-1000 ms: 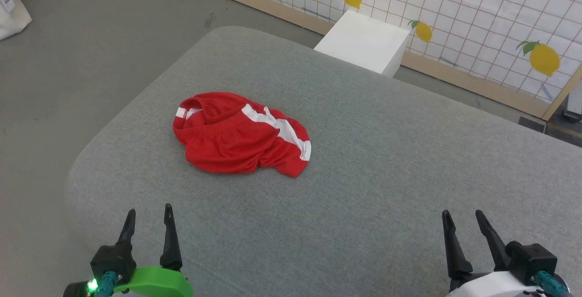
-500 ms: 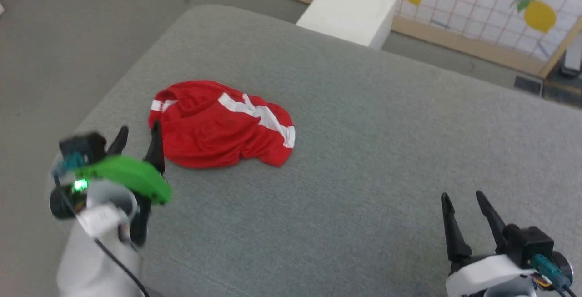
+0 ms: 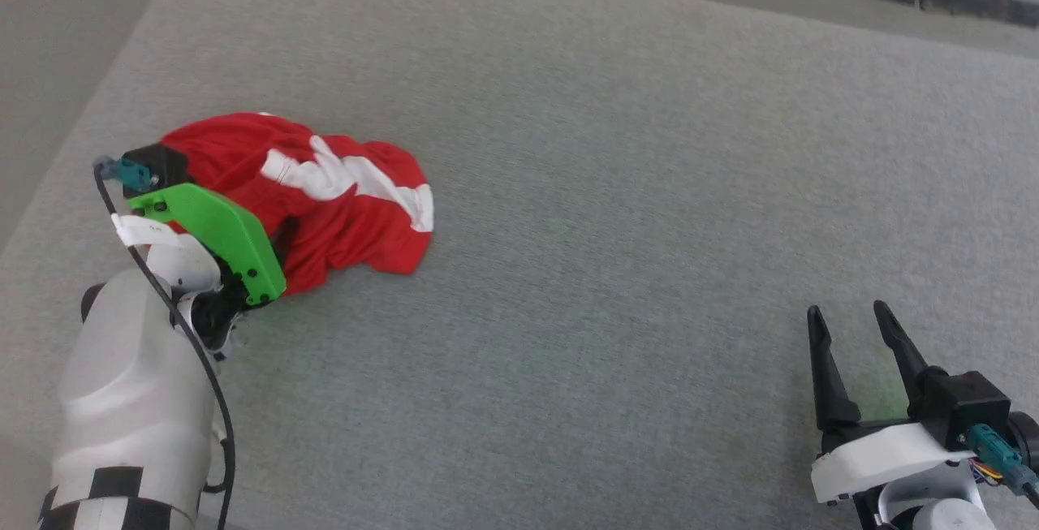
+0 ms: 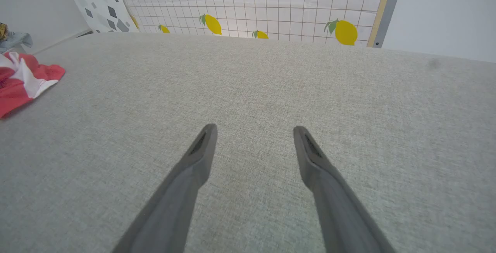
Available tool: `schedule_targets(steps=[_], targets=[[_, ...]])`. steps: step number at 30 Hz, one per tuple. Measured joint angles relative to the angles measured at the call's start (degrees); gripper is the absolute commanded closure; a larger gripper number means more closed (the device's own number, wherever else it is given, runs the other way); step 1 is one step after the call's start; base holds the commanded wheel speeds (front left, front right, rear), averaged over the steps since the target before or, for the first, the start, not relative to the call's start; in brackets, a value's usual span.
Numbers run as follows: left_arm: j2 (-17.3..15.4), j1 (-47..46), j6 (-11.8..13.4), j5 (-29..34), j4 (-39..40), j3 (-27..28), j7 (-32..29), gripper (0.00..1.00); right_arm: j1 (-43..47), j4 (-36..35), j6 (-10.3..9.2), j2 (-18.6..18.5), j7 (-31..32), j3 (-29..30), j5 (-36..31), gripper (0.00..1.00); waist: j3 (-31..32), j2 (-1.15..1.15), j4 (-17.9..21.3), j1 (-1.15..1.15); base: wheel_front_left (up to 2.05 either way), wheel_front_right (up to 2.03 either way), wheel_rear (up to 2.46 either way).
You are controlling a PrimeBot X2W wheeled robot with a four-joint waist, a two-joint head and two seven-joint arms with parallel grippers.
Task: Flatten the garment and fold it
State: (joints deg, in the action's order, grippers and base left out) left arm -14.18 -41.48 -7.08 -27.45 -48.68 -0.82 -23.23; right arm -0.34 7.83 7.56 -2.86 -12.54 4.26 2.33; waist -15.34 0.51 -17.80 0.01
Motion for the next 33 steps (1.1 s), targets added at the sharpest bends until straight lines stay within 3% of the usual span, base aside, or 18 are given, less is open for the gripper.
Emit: schedule_targets(steps=[7, 8, 9, 16, 22, 28, 33], targets=[[-1.4, -0.6, 0.0, 0.7, -4.5, -3.3, 0.7, 0.0, -0.3, -1.3, 0.0, 0.0, 0.7, 0.1, -0.4, 0.0, -3.1, 0.0, 2.6, 0.0, 0.0, 0.0, 0.0], [-1.6, -0.8, 0.0, 0.7, -4.7, -3.5, 2.0, 0.62, -0.3, -1.4, 0.0, 0.0, 0.7, 0.1, -0.4, 0.0, -3.3, 0.0, 2.7, 0.0, 0.0, 0.0, 0.0], [-1.6, -0.9, 0.0, 0.7, -5.0, -3.5, 3.4, 1.0, -0.3, -1.4, 0.0, 0.0, 0.8, 0.1, -0.4, 0.0, -3.4, 0.0, 2.8, 0.0, 0.0, 0.0, 0.0], [-0.9, -1.4, 0.0, 1.2, -4.6, -5.0, 17.0, 1.0, -0.3, -0.3, 0.0, 0.0, 0.7, -0.7, 0.1, 0.0, -1.5, 0.0, 2.4, 0.0, 0.0, 0.0, 0.0], [1.8, -6.8, 0.0, -3.6, 6.8, -12.7, 24.6, 1.0, -0.3, 2.7, 0.0, 0.0, -0.6, -2.8, 2.9, 0.0, 2.6, 0.0, 2.9, -0.01, 0.0, 0.0, 0.0], [3.5, -6.6, 0.0, -9.5, 15.5, -23.8, 21.4, 1.0, -0.3, 4.6, 0.01, 0.0, -1.6, -4.0, 5.4, 0.0, 5.4, 0.0, 6.2, -0.01, 0.0, 0.0, 0.0], [4.7, -0.2, 0.0, -13.4, 17.1, -31.7, 15.8, 1.0, 0.1, 5.6, 0.0, 0.0, -1.9, -3.7, 6.8, 0.0, 6.5, 0.0, 10.2, -0.01, 0.0, 0.0, 0.0]])
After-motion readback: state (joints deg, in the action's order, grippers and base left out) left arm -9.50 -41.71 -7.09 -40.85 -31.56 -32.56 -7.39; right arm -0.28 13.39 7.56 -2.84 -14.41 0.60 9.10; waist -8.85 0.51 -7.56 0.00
